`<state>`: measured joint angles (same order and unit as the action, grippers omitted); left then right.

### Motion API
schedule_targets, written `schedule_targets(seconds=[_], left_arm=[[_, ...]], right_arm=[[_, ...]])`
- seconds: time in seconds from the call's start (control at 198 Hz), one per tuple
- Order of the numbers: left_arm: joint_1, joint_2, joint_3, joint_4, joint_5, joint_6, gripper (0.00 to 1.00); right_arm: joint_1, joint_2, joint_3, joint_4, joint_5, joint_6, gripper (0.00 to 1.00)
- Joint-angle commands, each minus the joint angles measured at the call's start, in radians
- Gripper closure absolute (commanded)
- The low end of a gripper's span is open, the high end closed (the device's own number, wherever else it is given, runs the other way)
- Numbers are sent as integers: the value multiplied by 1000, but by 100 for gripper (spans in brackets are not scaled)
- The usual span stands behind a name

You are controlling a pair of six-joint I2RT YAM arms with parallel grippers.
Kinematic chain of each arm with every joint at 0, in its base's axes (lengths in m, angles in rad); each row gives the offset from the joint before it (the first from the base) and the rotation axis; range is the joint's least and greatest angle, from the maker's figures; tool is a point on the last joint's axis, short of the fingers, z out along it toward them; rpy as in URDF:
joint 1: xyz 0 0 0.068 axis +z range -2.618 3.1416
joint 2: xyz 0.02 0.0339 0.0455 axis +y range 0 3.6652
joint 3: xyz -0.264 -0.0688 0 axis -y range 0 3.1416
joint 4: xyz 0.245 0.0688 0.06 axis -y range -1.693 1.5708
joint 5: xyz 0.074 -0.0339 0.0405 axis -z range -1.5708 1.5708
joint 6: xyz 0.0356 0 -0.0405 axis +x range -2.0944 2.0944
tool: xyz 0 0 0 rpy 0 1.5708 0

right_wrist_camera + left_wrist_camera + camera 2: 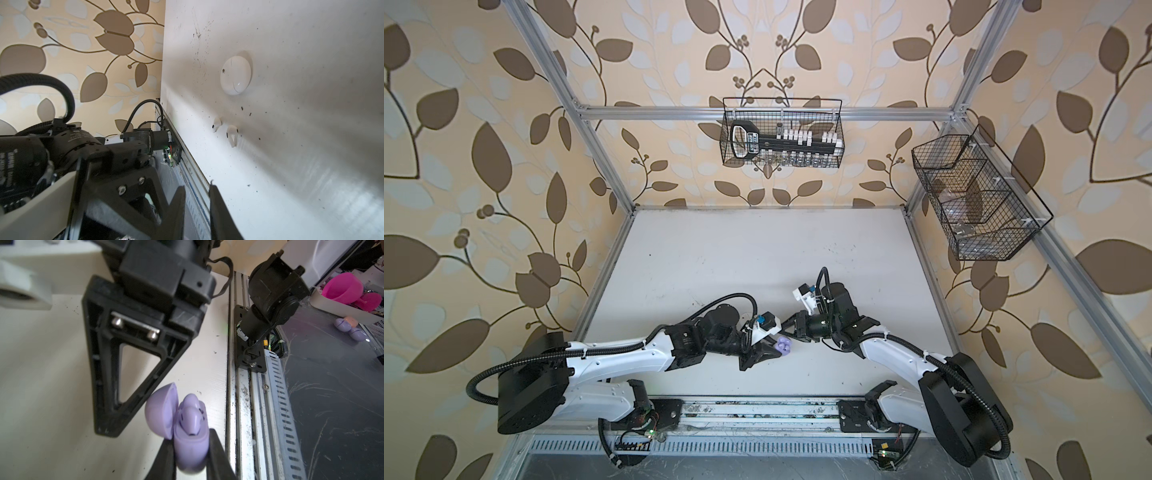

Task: Insert the wireless bluetooth earbuds into the charging case
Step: 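Press the case lid shut with the right gripper against the left gripper, then withdraw the right gripper from the closed case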

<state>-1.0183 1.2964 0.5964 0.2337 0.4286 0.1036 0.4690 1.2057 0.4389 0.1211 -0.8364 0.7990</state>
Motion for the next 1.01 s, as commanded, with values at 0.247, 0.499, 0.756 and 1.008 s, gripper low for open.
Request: schedule_targets(seconds=[0.247,0.499,0.756,1.008], left_arm=[[-47,-4,44,-60,-143,99,100],[-48,-35,23,-36,-214,102,100],[-48,-86,-5,-8,-296,102,100],[-47,-54,-9,29,-342,58,100]], right_arm=[[-6,4,-3,-2,-137,-16,73],[40,17,-10,1,-153,-6,73],[47,-4,-29,-12,-152,-6,73],[22,-183,6,-107,57,-16,68]])
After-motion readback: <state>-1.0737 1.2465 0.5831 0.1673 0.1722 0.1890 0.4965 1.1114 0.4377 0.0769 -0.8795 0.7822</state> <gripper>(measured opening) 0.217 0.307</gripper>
